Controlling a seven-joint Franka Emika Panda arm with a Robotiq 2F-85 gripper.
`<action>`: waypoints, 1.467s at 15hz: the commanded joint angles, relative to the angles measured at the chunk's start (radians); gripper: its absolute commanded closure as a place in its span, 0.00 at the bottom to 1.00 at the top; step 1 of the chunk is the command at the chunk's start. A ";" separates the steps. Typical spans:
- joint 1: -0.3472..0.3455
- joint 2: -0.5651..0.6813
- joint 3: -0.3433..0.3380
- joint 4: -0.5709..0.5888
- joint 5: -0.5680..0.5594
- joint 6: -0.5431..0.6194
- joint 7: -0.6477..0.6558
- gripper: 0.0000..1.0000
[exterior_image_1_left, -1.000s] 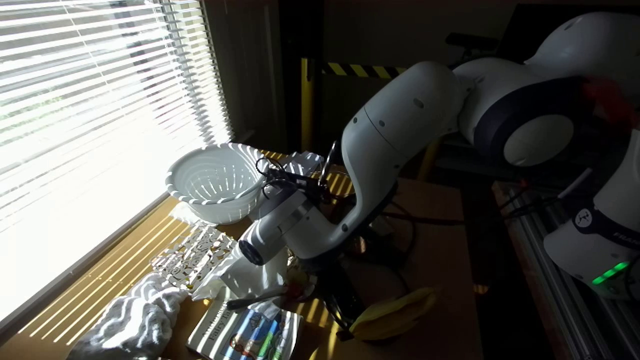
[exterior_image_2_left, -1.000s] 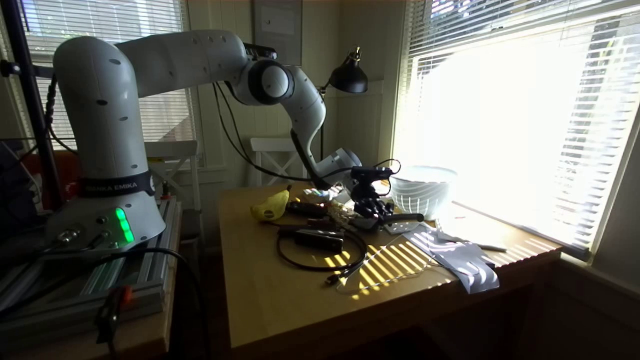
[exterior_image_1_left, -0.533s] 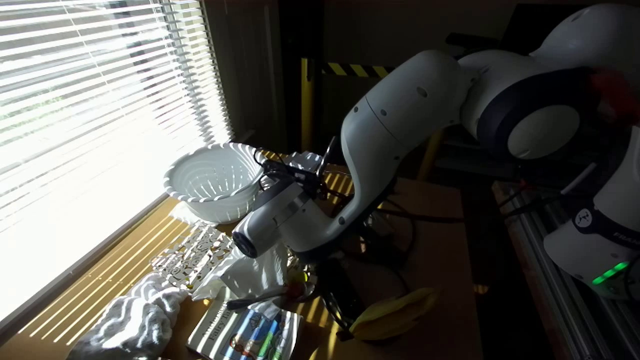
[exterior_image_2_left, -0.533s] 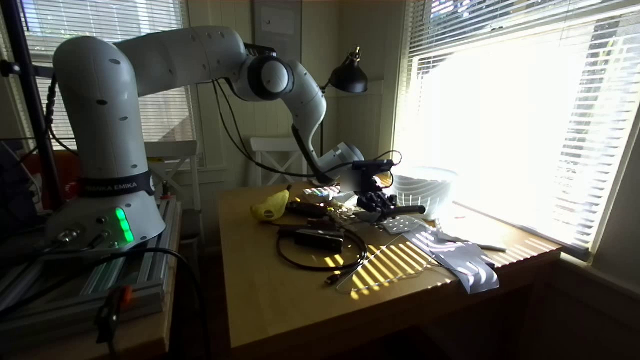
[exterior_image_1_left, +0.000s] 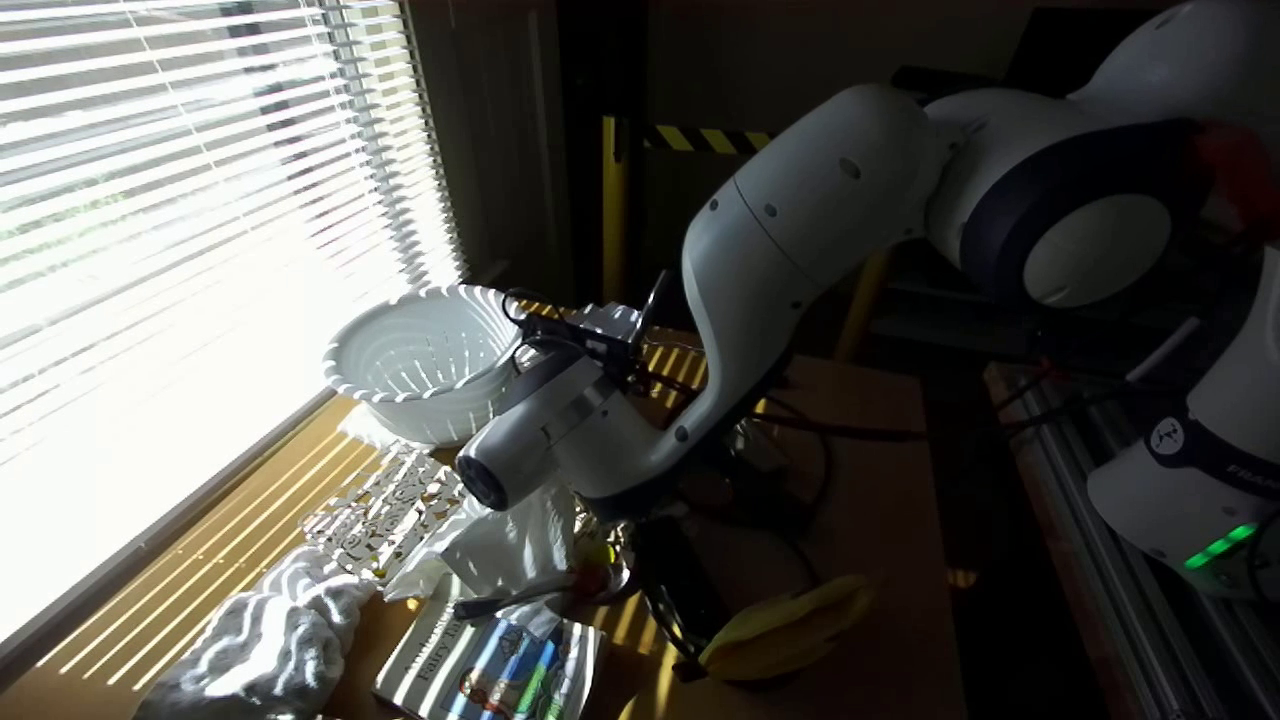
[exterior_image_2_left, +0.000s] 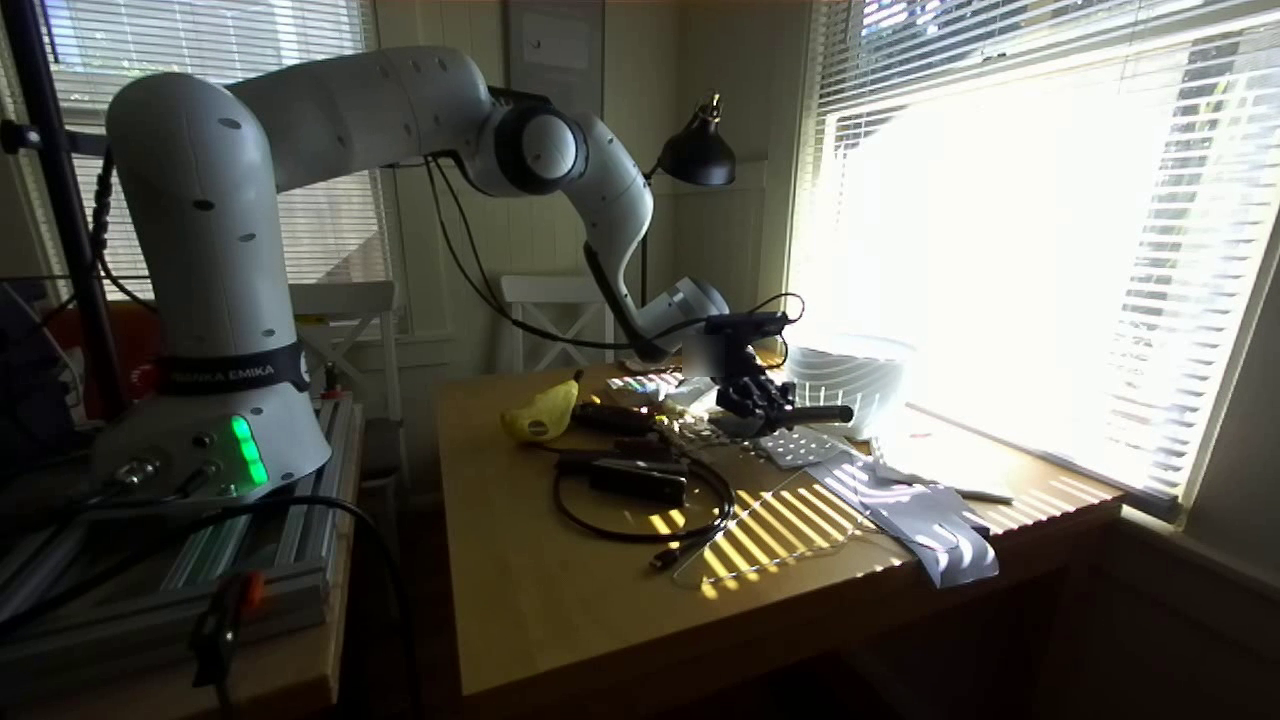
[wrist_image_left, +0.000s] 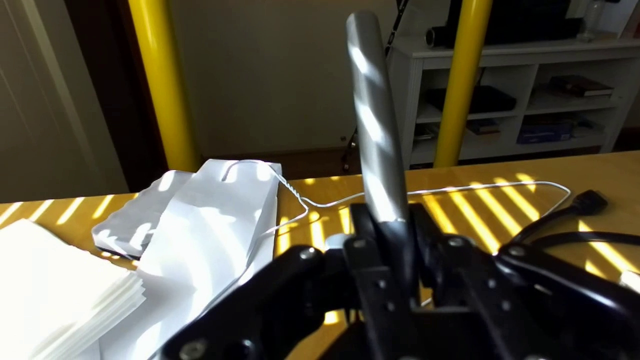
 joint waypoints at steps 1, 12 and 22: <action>-0.003 -0.046 0.007 -0.064 -0.021 0.027 -0.016 0.94; -0.020 -0.256 0.017 -0.348 -0.037 0.078 0.139 0.94; -0.075 -0.466 0.046 -0.577 -0.087 0.157 0.130 0.94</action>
